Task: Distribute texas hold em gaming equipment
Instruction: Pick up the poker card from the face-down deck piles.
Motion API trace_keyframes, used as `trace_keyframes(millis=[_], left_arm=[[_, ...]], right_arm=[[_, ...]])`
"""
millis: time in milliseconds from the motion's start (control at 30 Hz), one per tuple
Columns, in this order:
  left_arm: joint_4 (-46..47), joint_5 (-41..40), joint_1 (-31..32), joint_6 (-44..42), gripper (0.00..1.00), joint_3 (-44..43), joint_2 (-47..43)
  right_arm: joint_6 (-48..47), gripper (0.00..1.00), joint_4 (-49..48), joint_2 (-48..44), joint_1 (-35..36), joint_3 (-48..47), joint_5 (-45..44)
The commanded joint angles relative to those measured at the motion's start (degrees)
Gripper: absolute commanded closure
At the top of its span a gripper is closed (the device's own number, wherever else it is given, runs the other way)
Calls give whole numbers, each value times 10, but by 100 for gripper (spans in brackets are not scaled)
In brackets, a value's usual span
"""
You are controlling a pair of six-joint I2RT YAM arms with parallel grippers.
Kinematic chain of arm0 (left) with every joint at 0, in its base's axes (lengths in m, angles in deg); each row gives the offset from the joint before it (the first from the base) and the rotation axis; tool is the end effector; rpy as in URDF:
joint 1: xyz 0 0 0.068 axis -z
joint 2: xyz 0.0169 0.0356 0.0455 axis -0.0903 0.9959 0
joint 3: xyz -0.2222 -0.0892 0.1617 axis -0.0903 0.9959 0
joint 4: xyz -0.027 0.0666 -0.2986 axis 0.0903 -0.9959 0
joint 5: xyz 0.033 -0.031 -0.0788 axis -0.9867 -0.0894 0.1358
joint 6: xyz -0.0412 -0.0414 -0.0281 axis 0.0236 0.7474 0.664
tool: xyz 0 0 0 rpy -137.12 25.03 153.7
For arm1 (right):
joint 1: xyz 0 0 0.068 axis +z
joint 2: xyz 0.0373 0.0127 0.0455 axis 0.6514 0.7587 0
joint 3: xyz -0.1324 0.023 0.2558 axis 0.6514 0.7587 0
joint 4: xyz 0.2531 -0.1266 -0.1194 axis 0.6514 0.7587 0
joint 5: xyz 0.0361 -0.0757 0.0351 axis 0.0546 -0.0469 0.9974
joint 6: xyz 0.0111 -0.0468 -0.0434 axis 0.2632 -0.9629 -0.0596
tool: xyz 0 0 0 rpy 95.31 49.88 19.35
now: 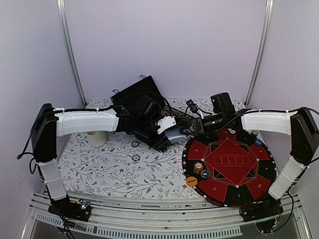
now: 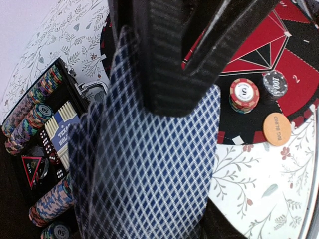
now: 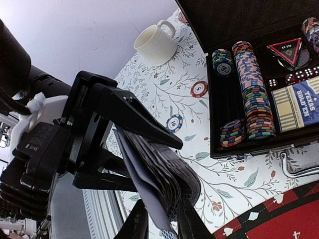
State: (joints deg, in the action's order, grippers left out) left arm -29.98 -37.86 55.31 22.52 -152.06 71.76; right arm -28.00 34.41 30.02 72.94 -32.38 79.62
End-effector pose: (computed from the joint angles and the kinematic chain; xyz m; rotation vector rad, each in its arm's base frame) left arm 0.2986 -0.3711 0.2198 1.5025 1.9076 -0.4336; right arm 0.3319 0.2526 0.2202 -0.8231 2.1397 1.3163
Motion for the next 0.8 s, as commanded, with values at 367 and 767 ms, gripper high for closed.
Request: trace_keyframes(millis=[367, 767], left_arm=[[-10, 3, -12, 10, 50, -12, 5], [-10, 2, -13, 10, 50, -11, 5]], right_arm=[[-19, 97, 51, -31, -8, -12, -23], [-84, 98, 144, -91, -13, -38, -20]])
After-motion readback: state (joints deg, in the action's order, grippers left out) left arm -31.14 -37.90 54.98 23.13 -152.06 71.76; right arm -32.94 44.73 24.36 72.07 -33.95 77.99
